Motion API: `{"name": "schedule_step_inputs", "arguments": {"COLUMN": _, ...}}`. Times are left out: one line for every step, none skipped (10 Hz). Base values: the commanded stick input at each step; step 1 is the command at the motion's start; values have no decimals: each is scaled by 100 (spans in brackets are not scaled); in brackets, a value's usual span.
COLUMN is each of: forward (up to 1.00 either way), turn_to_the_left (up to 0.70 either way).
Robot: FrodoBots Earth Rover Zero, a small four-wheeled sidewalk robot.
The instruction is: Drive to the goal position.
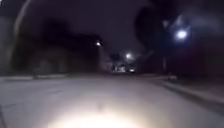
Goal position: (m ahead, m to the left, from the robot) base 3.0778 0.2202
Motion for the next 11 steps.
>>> {"name": "schedule_step_inputs", "arguments": {"forward": 70, "turn_to_the_left": -18}}
{"name": "schedule_step_inputs", "arguments": {"forward": 70, "turn_to_the_left": -12}}
{"name": "schedule_step_inputs", "arguments": {"forward": 70, "turn_to_the_left": -6}}
{"name": "schedule_step_inputs", "arguments": {"forward": 70, "turn_to_the_left": -1}}
{"name": "schedule_step_inputs", "arguments": {"forward": 70, "turn_to_the_left": 5}}
{"name": "schedule_step_inputs", "arguments": {"forward": 70, "turn_to_the_left": 11}}
{"name": "schedule_step_inputs", "arguments": {"forward": 70, "turn_to_the_left": 17}}
{"name": "schedule_step_inputs", "arguments": {"forward": 70, "turn_to_the_left": 23}}
{"name": "schedule_step_inputs", "arguments": {"forward": 70, "turn_to_the_left": 29}}
{"name": "schedule_step_inputs", "arguments": {"forward": 70, "turn_to_the_left": 35}}
{"name": "schedule_step_inputs", "arguments": {"forward": 70, "turn_to_the_left": 35}}
